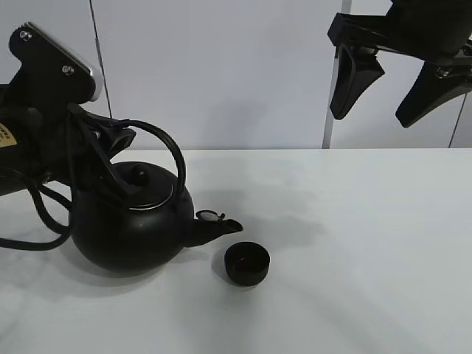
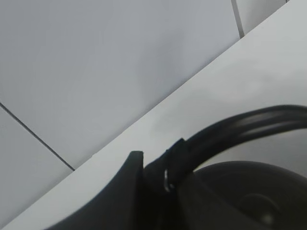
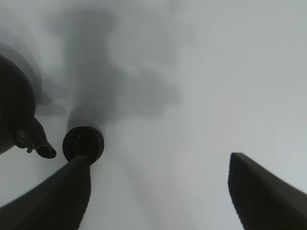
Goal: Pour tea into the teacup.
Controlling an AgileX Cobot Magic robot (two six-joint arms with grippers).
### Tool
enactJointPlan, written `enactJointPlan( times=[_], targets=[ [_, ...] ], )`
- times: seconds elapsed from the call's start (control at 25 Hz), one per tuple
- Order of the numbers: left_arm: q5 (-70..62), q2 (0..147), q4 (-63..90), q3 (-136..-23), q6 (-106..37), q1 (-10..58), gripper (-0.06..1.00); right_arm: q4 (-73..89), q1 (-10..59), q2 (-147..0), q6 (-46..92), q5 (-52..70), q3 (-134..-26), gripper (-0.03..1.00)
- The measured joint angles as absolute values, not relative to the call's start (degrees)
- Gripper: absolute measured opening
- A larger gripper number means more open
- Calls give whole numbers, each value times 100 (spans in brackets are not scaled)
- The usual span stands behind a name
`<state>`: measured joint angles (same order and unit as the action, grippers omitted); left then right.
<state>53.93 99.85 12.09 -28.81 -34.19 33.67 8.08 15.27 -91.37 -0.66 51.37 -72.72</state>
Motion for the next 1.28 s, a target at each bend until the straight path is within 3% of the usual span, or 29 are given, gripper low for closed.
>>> enactJointPlan(
  times=[0.56, 1.28],
  targets=[
    [5208, 9985, 1228, -2881, -4004, 3367, 10, 808, 1527, -9137, -66, 5124, -7272, 55],
    [5197, 9985, 1296, -2881, -3719, 3367, 10, 808, 1527, -9137, -66, 5119, -7272, 55]
  ],
)
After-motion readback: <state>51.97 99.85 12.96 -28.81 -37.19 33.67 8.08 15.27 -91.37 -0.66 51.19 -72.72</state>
